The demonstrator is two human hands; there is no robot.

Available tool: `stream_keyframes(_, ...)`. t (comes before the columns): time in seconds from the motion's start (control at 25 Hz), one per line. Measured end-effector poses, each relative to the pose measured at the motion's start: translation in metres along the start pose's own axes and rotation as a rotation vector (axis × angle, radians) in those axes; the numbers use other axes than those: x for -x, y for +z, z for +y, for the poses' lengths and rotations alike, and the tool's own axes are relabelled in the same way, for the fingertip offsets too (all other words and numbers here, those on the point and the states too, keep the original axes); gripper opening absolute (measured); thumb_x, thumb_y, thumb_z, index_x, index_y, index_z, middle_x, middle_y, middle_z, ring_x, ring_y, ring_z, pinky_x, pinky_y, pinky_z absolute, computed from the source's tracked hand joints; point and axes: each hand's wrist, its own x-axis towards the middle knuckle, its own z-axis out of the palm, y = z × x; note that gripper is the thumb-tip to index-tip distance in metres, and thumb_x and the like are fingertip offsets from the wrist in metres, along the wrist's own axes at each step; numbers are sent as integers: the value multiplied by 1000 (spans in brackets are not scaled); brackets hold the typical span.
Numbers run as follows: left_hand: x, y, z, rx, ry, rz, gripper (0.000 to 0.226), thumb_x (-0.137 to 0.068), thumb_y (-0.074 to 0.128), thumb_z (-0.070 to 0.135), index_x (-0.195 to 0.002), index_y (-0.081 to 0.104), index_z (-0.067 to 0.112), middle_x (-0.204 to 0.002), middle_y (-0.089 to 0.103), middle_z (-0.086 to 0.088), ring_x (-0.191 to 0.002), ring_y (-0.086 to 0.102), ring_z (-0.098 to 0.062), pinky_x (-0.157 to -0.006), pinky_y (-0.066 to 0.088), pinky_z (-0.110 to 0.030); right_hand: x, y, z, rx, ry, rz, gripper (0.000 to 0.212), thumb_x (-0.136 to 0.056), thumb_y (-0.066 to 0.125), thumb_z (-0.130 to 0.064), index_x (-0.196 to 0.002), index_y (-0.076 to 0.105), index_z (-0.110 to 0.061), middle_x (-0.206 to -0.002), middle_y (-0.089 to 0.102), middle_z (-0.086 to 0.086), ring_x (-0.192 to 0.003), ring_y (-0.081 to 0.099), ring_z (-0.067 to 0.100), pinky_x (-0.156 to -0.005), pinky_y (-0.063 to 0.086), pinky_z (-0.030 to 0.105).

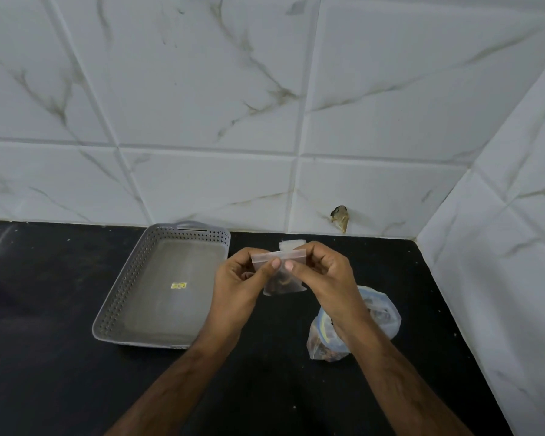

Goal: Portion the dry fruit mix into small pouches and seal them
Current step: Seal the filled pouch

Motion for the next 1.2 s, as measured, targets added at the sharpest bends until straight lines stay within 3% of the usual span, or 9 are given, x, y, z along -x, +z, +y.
stream_keyframes(0.16,-4,4,-2,-4,35,38,26,-86,69,16,-102,69,-5,-90,74,-16,-82,73,-22,-68,58,-25,-5,5,-1,-55,-25,26,3,-92,71,-9,-92,71,-13,-90,73,3,-89,70,17,-79,59,28)
stream_keyframes(0.32,-8,2,-6,-29,73,-6,30,-88,77,21,-101,68,-5,-91,73,-17,-83,73,-25,-69,59,-28,-10,7,6,-49,-53,52,13,-91,69,-5,-86,69,-17,-88,71,3,-90,69,20,-80,60,31)
stream_keyframes(0.52,-18,-3,-6,-68,60,-31,15,-89,72,5,-94,67,-9,-84,70,-21,-75,70,-23,-64,57,-28,-15,2,13,-125,-51,84,7,-87,72,0,-83,73,-5,-83,69,16,-86,65,38,-75,57,33)
stream_keyframes(0.6,-24,-5,-3,-96,53,-19,10,-87,73,0,-88,68,-8,-80,72,-18,-72,70,-21,-65,56,-28,-17,-2,12,-122,-41,81,4,-86,75,-2,-83,75,-4,-82,71,17,-85,68,39,-77,58,40)
stream_keyframes(0.68,-30,-7,-2,-127,36,-14,9,-84,77,3,-80,70,-1,-76,72,-13,-71,70,-18,-67,55,-28,-21,-6,10,-94,-23,78,4,-86,76,-4,-83,77,-6,-82,73,15,-85,70,36,-80,58,44)
stream_keyframes(0.84,-38,-14,-7,-104,-40,26,18,-77,83,16,-66,68,18,-73,70,-11,-73,69,-30,-72,52,-43,-24,-11,10,-60,22,80,13,-89,72,-3,-86,79,-13,-86,77,5,-91,73,21,-84,58,31)
stream_keyframes(1.04,-39,-23,-12,-179,-56,-15,22,-86,75,5,-72,75,23,-75,73,5,-77,68,-13,-77,51,-35,-26,-11,17,-47,40,104,15,-93,67,-4,-91,80,-12,-90,78,3,-95,73,16,-86,57,28)
stream_keyframes(1.2,-44,-26,-10,-198,-60,0,23,-92,65,-2,-82,74,16,-76,74,10,-77,67,-2,-75,50,-16,-32,-7,21,-59,15,71,21,-97,62,-6,-89,78,-17,-95,77,2,-100,71,20,-92,56,41)
